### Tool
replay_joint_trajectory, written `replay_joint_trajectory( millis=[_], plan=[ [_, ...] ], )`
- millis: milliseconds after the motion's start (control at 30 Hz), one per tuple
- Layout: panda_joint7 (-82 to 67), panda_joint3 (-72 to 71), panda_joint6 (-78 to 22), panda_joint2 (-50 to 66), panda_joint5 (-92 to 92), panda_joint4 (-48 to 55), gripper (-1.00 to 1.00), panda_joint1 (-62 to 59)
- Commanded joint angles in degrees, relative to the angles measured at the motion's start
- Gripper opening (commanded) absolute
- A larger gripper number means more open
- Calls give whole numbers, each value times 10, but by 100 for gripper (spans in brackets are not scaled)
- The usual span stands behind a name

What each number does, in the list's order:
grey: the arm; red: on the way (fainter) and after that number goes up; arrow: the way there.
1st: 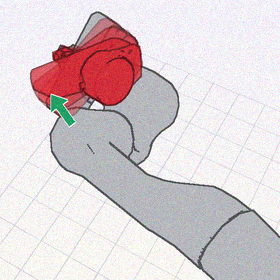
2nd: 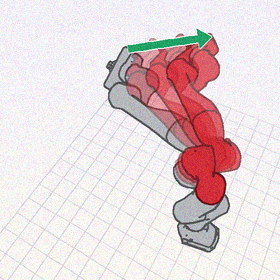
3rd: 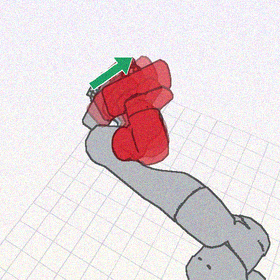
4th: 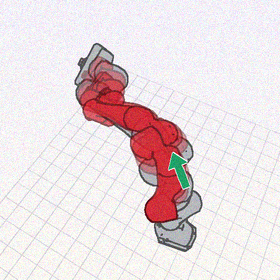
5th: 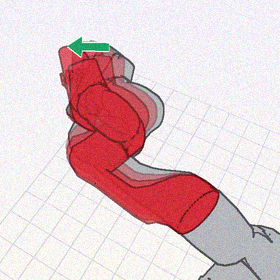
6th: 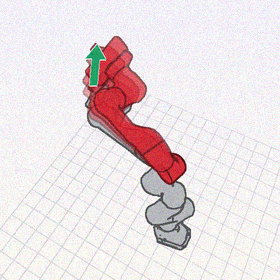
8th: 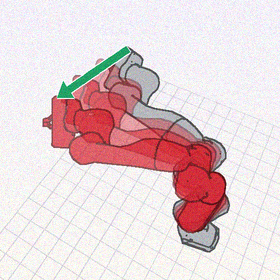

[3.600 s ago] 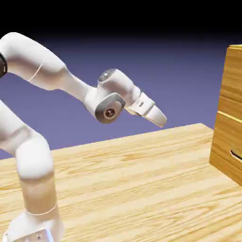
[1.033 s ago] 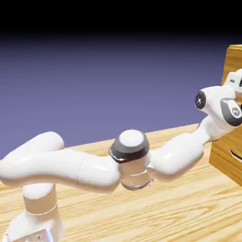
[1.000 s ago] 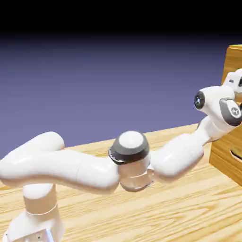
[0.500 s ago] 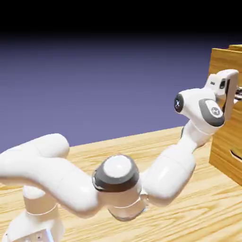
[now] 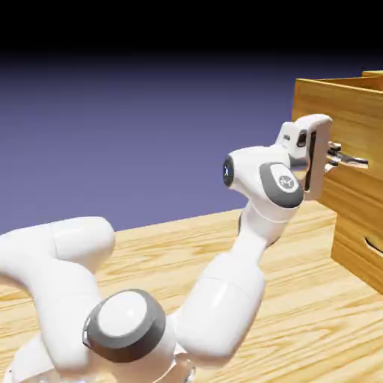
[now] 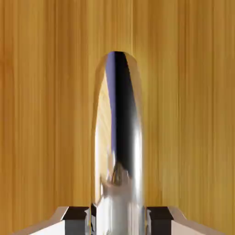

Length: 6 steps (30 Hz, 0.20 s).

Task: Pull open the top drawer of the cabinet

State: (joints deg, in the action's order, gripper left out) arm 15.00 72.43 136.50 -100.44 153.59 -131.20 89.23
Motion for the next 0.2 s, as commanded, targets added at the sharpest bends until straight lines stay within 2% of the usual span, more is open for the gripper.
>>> replay_joint_trajectory(
  millis=[0,33,67,167],
  plan=[
    [2,-1,-3,-2,-3,-21,-100,-18],
    [3,-2,-6,-5,-7,-41,-100,-35],
    [3,-2,-6,-5,-7,-41,100,-35],
    [8,-5,-8,-5,-19,-83,100,-76]
  ],
)
